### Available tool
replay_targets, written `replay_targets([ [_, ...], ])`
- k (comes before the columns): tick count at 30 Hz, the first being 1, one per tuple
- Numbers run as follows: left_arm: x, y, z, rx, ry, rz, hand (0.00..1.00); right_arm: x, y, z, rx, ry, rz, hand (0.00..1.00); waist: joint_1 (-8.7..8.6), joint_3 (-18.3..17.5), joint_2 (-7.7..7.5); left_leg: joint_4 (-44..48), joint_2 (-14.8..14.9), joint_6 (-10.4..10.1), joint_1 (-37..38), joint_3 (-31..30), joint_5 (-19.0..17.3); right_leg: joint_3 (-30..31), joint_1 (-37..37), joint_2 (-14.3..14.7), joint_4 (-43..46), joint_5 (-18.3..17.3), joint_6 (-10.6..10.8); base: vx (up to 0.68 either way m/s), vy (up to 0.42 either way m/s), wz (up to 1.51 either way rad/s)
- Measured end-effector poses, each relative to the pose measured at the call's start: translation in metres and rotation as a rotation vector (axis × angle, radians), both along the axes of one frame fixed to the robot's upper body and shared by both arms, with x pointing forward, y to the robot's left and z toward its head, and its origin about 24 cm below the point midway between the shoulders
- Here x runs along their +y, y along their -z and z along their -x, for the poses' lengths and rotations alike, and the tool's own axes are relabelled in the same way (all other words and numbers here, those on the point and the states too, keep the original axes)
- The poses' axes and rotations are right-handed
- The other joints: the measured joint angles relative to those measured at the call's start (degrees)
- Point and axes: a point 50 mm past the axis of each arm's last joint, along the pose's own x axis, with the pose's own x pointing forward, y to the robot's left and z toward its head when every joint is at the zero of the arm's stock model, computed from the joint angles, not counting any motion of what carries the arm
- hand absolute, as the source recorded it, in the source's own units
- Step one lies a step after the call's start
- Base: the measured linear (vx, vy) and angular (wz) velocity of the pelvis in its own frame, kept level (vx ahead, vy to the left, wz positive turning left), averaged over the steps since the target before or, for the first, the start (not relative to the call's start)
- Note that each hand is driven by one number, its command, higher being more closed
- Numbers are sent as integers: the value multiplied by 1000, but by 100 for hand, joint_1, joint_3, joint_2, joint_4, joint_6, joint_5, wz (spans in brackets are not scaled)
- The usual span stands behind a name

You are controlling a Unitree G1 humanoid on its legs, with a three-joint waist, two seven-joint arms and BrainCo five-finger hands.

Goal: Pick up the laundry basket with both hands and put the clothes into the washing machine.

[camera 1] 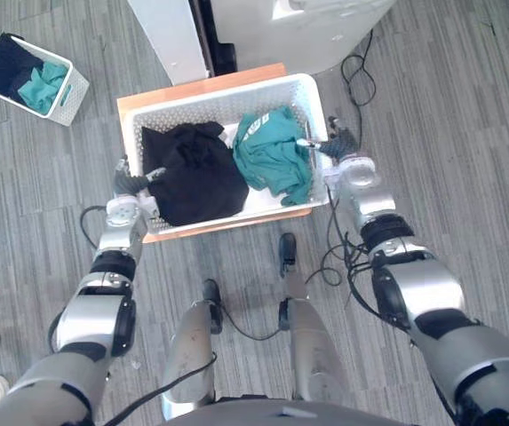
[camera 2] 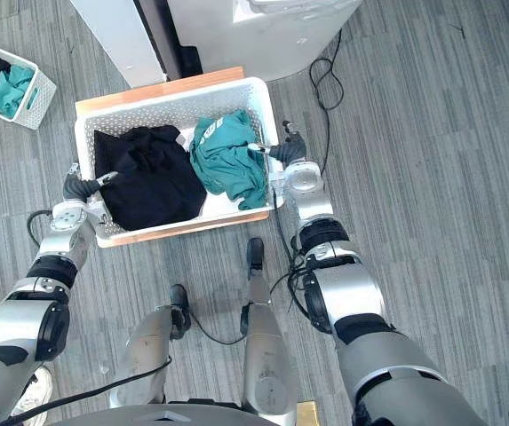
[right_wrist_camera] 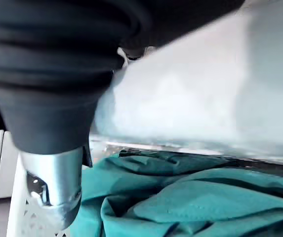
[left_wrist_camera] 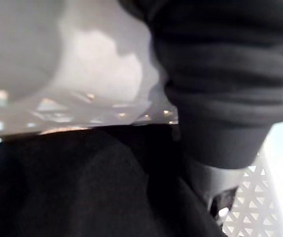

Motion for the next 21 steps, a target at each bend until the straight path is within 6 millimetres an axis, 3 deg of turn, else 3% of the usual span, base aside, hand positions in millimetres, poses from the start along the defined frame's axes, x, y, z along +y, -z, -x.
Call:
replay_targets([
  [13, 5, 6, 4, 23, -27, -16, 0, 17, 8, 9, -25, -57, 297, 0, -8, -99, -3, -156, -1, -17, 37, 36, 72, 26, -50, 9, 0, 16, -20, -37, -4, -1],
  [14, 6, 8, 6, 25, -28, -18, 0, 18, 8, 9, -25, -60, 318, 100, -19, -99, -3, -157, 0, -17, 44, 35, 72, 26, -44, 10, 0, 16, -20, -59, -1, 0],
  [15, 6, 8, 6, 25, -28, -18, 100, 18, 8, 9, -25, -60, 329, 100, -21, -99, -3, -157, 0, -17, 44, 34, 73, 25, -42, 10, 0, 16, -20, -68, -1, 1],
  [21, 5, 10, 7, 29, -24, -16, 100, 17, 11, 9, -18, -58, 341, 100, -31, -99, -3, -157, 1, -18, 49, -1, 88, -2, -15, 7, -1, 17, -21, -61, 0, 3],
])
